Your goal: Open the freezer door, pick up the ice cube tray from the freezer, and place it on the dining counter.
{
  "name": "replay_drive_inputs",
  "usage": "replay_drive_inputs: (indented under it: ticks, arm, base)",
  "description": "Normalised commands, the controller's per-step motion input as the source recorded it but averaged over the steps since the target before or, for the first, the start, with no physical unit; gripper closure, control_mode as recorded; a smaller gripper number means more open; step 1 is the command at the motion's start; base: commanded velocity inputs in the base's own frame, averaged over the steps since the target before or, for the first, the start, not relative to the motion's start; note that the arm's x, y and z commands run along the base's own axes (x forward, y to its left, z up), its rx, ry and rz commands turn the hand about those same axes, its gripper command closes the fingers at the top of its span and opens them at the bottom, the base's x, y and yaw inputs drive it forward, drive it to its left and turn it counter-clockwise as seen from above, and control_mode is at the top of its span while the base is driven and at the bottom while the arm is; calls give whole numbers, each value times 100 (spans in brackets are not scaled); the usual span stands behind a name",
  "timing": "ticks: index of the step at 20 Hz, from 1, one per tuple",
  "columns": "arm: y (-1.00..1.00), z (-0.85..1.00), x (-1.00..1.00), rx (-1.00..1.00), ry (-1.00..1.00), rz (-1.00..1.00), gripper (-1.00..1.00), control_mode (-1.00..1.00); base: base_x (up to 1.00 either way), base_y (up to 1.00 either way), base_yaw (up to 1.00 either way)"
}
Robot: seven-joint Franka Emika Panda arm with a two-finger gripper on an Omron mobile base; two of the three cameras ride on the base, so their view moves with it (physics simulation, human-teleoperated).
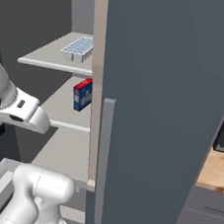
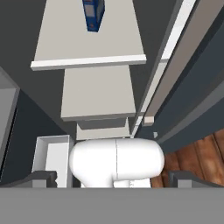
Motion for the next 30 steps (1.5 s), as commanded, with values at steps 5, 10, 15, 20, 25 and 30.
replay_drive_inputs:
  ticks: [5,10,15,20,25,30]
  arm:
    - [0,0,0,0,0,0,-100,100]
    - [0,0,0,0,0,0,-100,100]
    - [0,0,0,0,0,0,-100,100]
    - [0,0,0,0,0,0,-100,100]
    - [0,8,0,0,0,0,-100,-100]
    - [-1,62,-4,0,0,-11,-100,-100]
  base:
    - [9,36,0]
    - [47,15,0]
    - [57,10,0]
    - [12,1,0]
    - [0,0,0]
    - [0,0,0]
